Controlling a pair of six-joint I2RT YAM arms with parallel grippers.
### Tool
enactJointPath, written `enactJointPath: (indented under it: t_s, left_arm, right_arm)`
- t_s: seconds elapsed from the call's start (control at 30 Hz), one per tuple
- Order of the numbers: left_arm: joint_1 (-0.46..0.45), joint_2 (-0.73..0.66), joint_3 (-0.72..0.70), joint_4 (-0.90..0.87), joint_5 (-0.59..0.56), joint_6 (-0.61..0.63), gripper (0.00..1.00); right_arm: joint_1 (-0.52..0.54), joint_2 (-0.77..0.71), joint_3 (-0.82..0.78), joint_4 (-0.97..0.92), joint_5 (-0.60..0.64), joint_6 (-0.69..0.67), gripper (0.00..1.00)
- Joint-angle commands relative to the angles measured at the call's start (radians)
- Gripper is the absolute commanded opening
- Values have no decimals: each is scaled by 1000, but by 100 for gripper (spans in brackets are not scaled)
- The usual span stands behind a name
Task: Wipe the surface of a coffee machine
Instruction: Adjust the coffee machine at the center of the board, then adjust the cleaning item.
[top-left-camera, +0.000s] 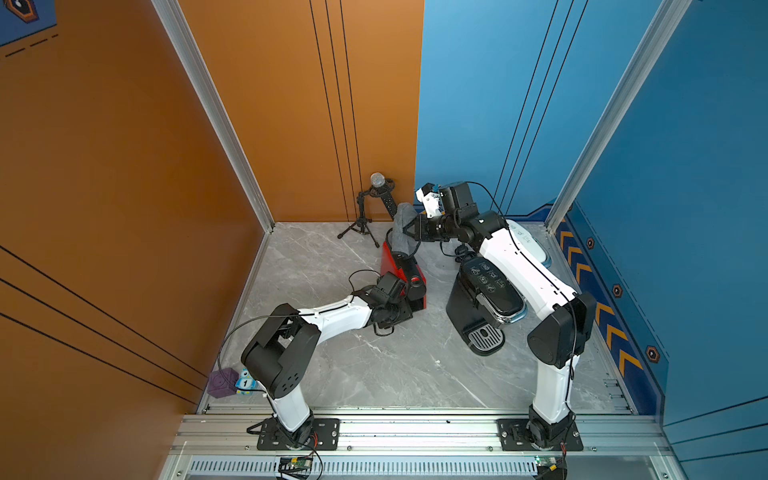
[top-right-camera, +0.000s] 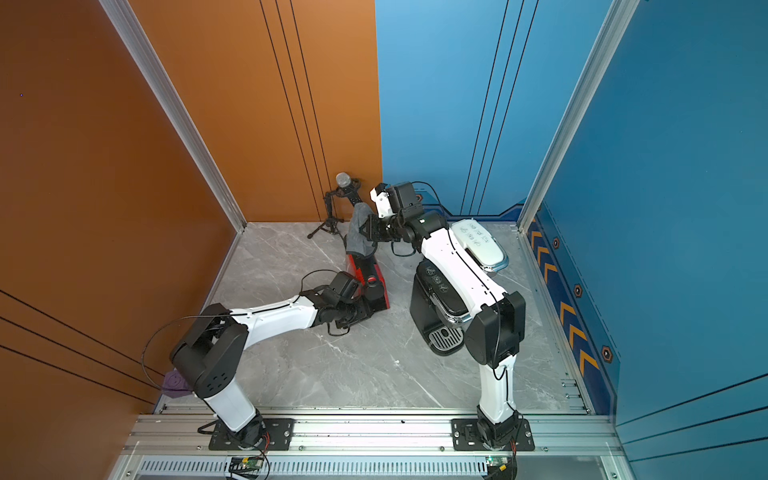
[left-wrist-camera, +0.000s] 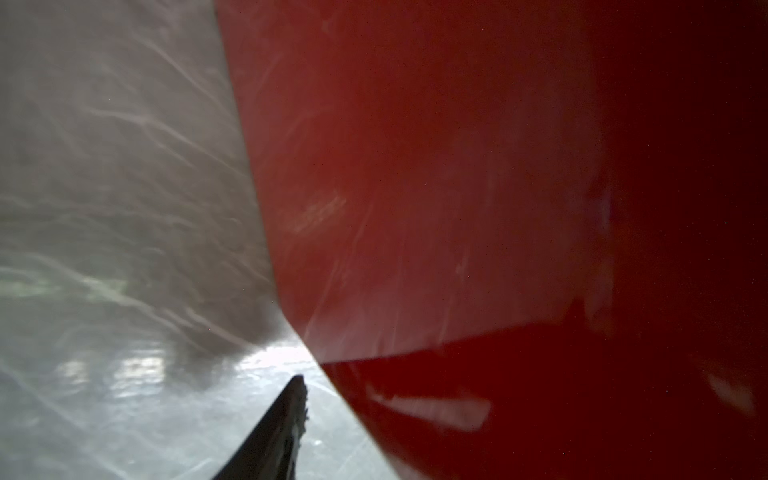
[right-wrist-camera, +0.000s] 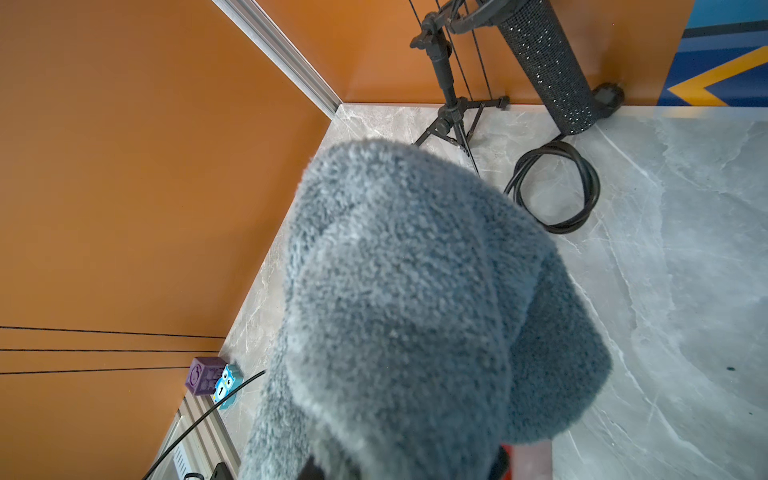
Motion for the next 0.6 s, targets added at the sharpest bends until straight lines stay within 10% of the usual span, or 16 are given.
enactJointPath:
  t_s: [0.0, 0.37, 0.57]
  left_arm:
    - [-21, -26, 39, 113, 7, 46, 54]
    - [58, -456, -231, -8, -65, 85, 54]
    - [236, -639, -208, -36, 184, 182, 59]
  right_arm:
    - [-17, -69, -13, -17, -2, -26, 15]
    - [-7, -76, -12, -18, -24, -41, 16]
    - [35, -107, -39, -33, -64, -148, 16]
